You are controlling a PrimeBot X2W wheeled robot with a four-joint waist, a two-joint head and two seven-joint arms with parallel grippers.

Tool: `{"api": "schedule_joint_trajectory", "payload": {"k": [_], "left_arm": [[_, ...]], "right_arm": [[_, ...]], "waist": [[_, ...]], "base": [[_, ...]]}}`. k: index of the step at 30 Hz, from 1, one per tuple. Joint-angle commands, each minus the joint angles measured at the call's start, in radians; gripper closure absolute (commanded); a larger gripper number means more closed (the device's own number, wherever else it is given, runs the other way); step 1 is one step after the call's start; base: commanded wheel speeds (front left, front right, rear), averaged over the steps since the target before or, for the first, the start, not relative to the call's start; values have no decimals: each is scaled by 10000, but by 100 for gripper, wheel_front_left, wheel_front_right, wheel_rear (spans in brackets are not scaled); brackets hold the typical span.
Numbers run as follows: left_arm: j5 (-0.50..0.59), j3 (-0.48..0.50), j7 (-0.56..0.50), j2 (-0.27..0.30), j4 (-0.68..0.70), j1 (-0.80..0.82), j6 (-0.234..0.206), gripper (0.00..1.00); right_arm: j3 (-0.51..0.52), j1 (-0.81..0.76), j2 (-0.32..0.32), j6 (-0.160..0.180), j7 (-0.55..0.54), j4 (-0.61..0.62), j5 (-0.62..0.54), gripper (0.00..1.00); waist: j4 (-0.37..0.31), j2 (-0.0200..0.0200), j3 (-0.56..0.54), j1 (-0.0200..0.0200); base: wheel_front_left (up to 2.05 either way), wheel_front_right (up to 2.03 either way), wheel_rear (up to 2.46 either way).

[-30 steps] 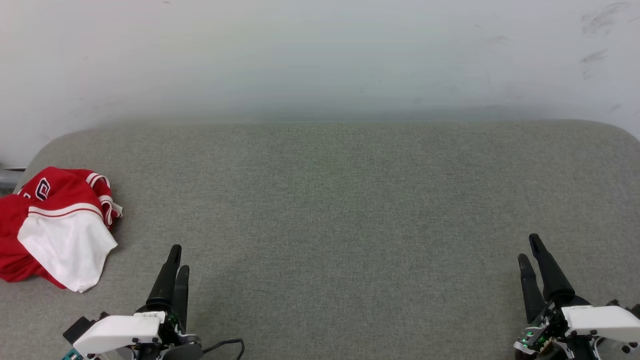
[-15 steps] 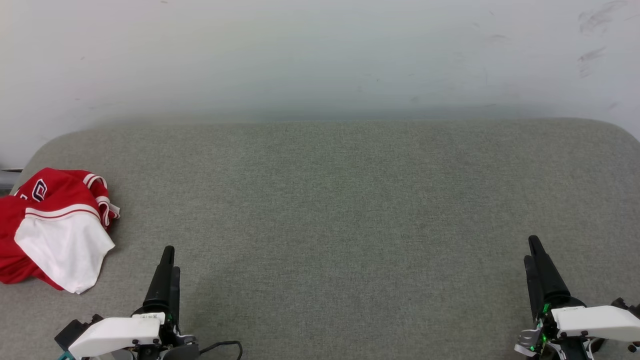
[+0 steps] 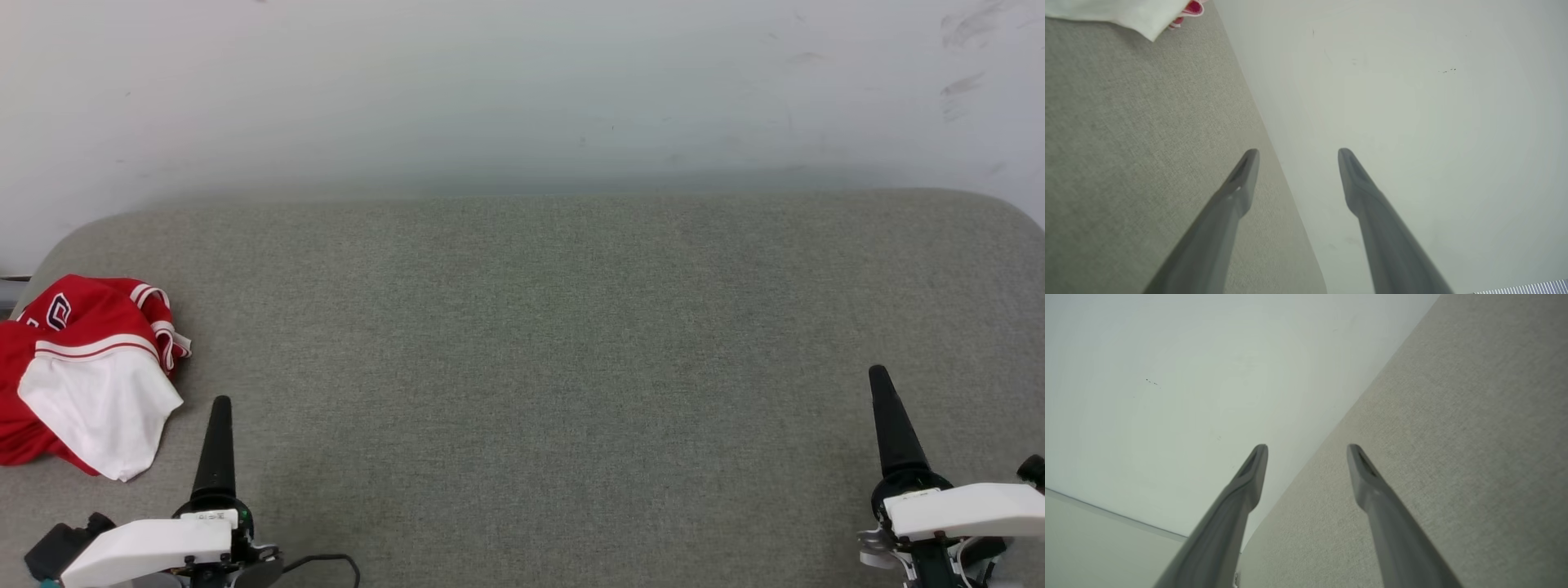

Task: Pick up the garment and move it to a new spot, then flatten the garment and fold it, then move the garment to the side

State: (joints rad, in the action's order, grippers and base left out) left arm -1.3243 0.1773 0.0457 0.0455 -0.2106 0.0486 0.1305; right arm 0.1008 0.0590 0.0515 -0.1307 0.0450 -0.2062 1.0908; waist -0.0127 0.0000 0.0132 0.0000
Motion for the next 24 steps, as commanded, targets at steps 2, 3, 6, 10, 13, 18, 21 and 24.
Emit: {"api": "schedule_joint_trajectory", "payload": {"k": [2,3,6,10,13,18,21,24], "left_arm": [[461,246,126,42,218,97,1,0],[634,300,160,42,264,114,1,0],[1113,464,263,43,485,170,1,0],[1855,465,401,45,896,181,1,0],[2500,291,495,46,1291,76,2,0],[3787,50,646,48,1965,-88,-37,0],[4758,-257,738,46,2350,-163,-194,0],[5658,-614,824,48,2672,-240,-480,0]], "right_arm": [[-21,199,-4,0,130,341,-788,0],[-48,196,-4,0,166,412,-1075,0],[-51,211,-4,0,273,596,-1772,0],[-102,264,-5,0,401,965,-2805,0],[-186,280,-6,0,496,1239,-3559,0],[-366,261,-7,1,651,1615,-4776,0],[-443,252,-7,1,741,1794,-5372,0],[-537,245,-8,1,826,1943,-5956,0]], "waist": [[-4,0,7,0],[-5,0,10,0],[-6,0,21,0],[-7,0,44,0],[-16,0,60,0],[-37,0,85,0],[-54,0,102,0],[-73,0,117,0]], "base": [[0,0,0],[0,0,0],[0,0,0],[0,0,0],[0,0,0],[0,0,0],[0,0,0],[0,0,0]]}}
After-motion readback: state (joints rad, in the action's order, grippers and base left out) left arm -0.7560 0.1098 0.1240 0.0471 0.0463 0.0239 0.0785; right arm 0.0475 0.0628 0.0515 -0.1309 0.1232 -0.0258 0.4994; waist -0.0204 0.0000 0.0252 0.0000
